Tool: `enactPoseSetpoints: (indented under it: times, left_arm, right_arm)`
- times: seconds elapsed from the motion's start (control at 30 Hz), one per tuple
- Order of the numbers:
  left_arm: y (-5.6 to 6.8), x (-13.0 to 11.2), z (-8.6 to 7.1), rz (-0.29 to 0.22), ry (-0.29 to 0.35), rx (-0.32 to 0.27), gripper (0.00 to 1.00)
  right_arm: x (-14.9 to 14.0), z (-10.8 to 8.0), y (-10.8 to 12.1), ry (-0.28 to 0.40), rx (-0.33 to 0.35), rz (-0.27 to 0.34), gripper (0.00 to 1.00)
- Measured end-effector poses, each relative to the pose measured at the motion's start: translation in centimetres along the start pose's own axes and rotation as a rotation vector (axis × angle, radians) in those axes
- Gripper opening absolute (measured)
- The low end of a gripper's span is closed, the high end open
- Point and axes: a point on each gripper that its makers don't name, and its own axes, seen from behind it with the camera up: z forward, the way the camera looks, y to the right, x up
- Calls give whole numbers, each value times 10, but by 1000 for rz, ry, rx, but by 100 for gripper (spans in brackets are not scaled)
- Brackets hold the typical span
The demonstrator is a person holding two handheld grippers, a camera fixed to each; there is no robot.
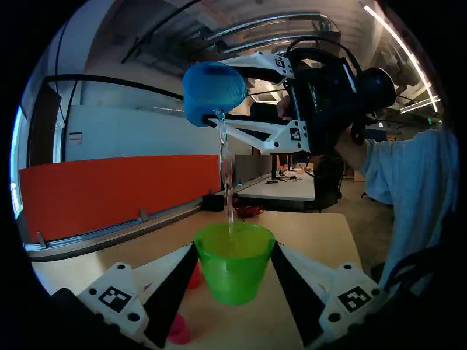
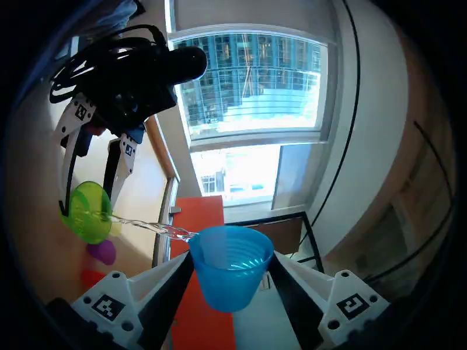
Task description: Pour water
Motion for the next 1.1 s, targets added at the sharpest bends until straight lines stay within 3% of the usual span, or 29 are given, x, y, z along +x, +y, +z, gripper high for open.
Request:
enactPoseSetpoints:
  times: [1.1]
  left_arm:
    - [0, 5, 3, -1, 7, -4, 87]
  right_arm:
    - [13, 3, 6, 4, -24, -201, 90]
